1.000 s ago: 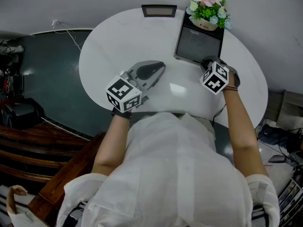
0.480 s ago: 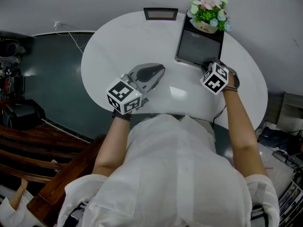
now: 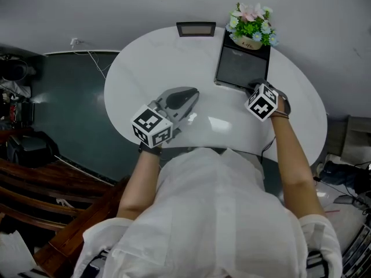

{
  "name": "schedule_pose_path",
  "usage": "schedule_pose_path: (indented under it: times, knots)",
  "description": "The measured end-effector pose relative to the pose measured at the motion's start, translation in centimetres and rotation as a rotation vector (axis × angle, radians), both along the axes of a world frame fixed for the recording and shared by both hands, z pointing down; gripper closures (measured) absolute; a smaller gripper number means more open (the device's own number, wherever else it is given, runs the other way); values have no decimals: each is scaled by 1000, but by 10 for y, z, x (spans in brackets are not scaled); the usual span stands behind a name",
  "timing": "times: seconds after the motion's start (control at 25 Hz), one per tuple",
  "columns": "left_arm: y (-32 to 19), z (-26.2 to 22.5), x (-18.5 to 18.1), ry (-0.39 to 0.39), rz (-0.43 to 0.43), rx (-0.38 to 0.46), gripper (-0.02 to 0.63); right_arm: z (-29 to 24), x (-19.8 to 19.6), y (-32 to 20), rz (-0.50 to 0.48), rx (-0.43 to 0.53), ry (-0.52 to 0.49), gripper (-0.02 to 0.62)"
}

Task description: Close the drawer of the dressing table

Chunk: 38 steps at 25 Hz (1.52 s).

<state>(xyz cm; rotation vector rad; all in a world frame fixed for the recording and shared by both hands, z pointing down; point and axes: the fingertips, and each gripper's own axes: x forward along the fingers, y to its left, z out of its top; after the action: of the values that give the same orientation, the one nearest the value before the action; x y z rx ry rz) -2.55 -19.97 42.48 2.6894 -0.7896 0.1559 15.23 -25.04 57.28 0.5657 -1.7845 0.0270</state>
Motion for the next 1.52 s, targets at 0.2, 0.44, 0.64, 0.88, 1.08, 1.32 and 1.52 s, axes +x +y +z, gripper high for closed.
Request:
schedule_pose_path:
  times: [0.2, 0.44, 0.64, 0.88, 1.08, 1.32, 1.52]
  knots:
    - [-1, -3, -4, -5, -5, 12, 574, -17, 10, -3, 149, 39, -119, 532]
    - [-5, -7, -8, -5, -10, 28, 574, -46, 32, 3, 411, 160, -383, 551]
    - [-8, -10, -11, -15, -14, 42, 574, -79, 51, 17, 593, 272, -653, 554]
    - [-12, -17, -18, -27, -20, 65, 574, -113, 60, 41, 635, 389, -768, 568]
    - [-14, -24, -23, -30, -27, 90, 574, -130, 70, 57, 667, 455, -796, 578]
    - [-12, -27, -31, -29, -38, 102, 574, -155, 80, 75, 691, 559, -823, 586]
    - [-8, -25, -35, -24, -44, 104, 572, -167, 83, 83, 687, 610, -821, 586]
